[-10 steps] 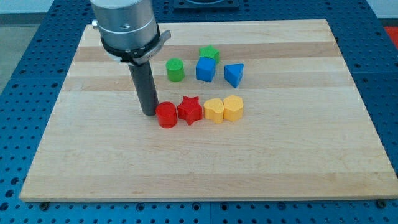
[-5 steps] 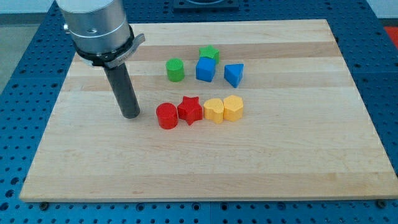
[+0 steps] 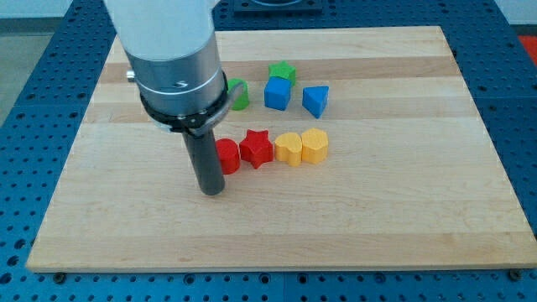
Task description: Push the red circle slightly up
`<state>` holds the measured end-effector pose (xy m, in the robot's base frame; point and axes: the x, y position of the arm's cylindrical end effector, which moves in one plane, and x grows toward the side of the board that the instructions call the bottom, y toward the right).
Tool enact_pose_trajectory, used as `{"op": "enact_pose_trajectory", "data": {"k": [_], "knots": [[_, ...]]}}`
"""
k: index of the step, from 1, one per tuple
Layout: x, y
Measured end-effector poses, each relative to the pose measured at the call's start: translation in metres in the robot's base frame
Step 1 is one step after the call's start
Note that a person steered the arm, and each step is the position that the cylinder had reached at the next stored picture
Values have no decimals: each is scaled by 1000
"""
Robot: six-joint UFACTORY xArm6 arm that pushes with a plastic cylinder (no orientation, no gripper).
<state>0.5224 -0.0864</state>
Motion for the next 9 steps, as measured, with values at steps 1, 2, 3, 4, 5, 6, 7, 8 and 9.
{"op": "enact_pose_trajectory", "data": {"k": [1,2,3,4,5,6,7,8,9], "knots": [[0,6],[0,7],[0,7],[-4,7],[-13,7],[-17,7],[-17,7],[-21,7],[-22,7]]}}
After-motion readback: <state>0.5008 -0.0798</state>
